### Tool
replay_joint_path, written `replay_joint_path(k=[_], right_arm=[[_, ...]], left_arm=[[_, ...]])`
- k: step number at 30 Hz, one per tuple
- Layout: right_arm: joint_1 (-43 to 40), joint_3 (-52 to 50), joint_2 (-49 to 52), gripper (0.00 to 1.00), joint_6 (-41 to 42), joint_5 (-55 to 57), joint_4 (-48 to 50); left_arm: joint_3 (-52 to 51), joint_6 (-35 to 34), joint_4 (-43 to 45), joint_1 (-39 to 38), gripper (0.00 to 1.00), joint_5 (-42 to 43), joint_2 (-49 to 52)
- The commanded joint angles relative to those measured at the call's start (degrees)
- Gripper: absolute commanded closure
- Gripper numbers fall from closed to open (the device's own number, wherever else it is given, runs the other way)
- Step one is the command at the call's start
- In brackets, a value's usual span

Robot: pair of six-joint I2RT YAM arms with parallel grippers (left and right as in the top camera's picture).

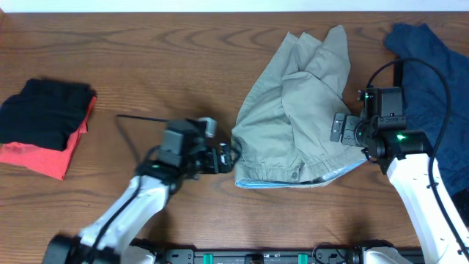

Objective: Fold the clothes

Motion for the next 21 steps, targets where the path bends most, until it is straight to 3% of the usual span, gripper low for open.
replay_joint_path(k=[1, 4, 5, 6, 9, 15, 21], right_arm=[[-2.0, 0.2, 0.3, 0.01, 0.9, 0.9, 0.0], [-2.5, 0.2, 0.3, 0.01, 0.9, 0.8, 0.3], [-2.5, 0.2, 0.3, 0.01, 0.8, 0.6, 0.5], [-2.4, 0.2, 0.3, 0.01, 0.7, 0.5, 0.6], [-2.4, 0.2, 0.3, 0.01, -2.9, -3.2, 1.7], [-2.2, 0.2, 3.5, 0.05, -10.2, -12.6, 13.0], [-0.7, 0.2, 14.6, 0.09, -12.5, -20.6, 26.2]], left_arm=[[0.8, -6.8, 3.2, -4.9, 0.27, 2.1, 6.0], [0.8, -9.9, 6.1, -7.6, 0.57, 2.1, 10.6], [0.8, -10.1, 6.6, -8.2, 0.81, 2.1, 12.1], [0.8, -10.1, 6.5, -8.4, 0.94, 2.1, 13.0], [0.9, -9.6, 3.5, -7.0, 0.94, 2.9, 13.3], [2.4, -0.7, -9.1, 2.5, 0.94, 4.9, 6.9], [2.5, 4.2, -16.0, 6.2, 0.94, 4.5, 0.7]])
